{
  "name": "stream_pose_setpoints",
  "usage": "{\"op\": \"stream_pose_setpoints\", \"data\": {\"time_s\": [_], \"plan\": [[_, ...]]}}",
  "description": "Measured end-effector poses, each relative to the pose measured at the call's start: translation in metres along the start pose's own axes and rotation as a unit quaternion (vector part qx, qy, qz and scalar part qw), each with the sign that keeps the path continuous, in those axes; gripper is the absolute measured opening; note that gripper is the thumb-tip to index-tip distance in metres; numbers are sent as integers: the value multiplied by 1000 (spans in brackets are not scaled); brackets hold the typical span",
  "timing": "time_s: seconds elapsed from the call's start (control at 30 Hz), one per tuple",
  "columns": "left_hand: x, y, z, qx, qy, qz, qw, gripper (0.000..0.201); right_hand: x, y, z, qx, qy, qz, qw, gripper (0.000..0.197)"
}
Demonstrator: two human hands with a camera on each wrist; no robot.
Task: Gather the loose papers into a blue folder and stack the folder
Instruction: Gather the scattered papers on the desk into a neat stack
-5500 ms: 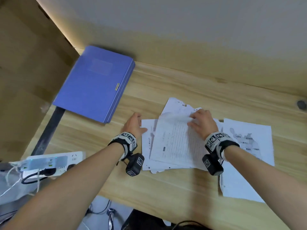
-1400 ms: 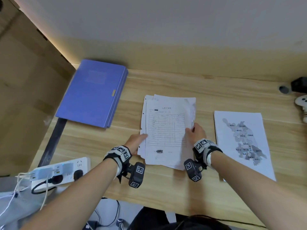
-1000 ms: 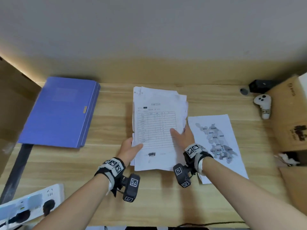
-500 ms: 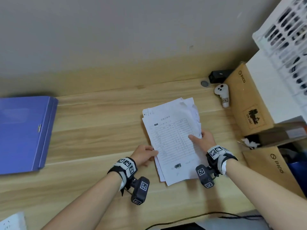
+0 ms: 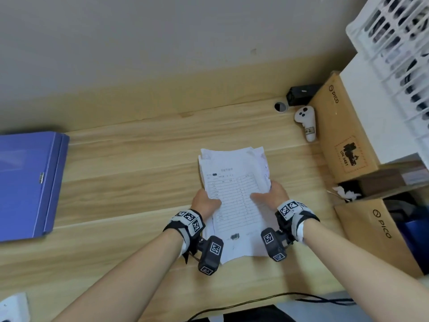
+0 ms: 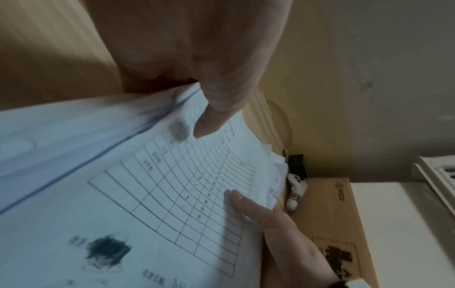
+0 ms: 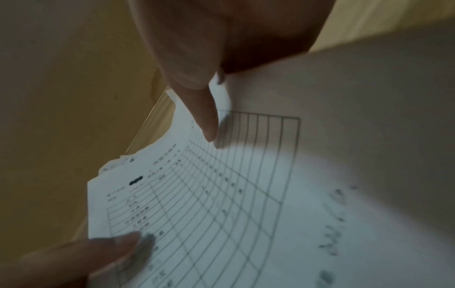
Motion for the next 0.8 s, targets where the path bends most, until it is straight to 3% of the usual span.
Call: {"op": "stream_pose_setpoints", "data": {"time_s": [0.07,0.17,0.37,0.57,0.67,0.8], "plan": [[9,5,-4,4,24,36,999,34,-11,3,-4,6,-23,-24,999,30],[33,17,3,-11,81,77,994,31,-15,19,-32,38,-100,-37,994,31],[122,52,66,-130,120,156,972,22,-2,72,-133,181,-229,-58,955,33],[174,81,79,-232,122,136,955,36,-11,113,-166,290,-219,-99,926,40],[179,85,67,-250,123,140,950,44,-25,121,-167,309,-207,-142,917,44],[175,90,68,-263,151,135,943,40,-36,131,-175,305,-200,-117,924,31]]}}
Point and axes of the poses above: each hand's wrist, its own y-axis away from the middle knuckle, its own x-axis out of the back of the hand, z = x × y, the point moved 3 cm from there along -y, towards the middle knuckle, and after that the axes turned 8 degrees about -x, right-handed, at the moved point
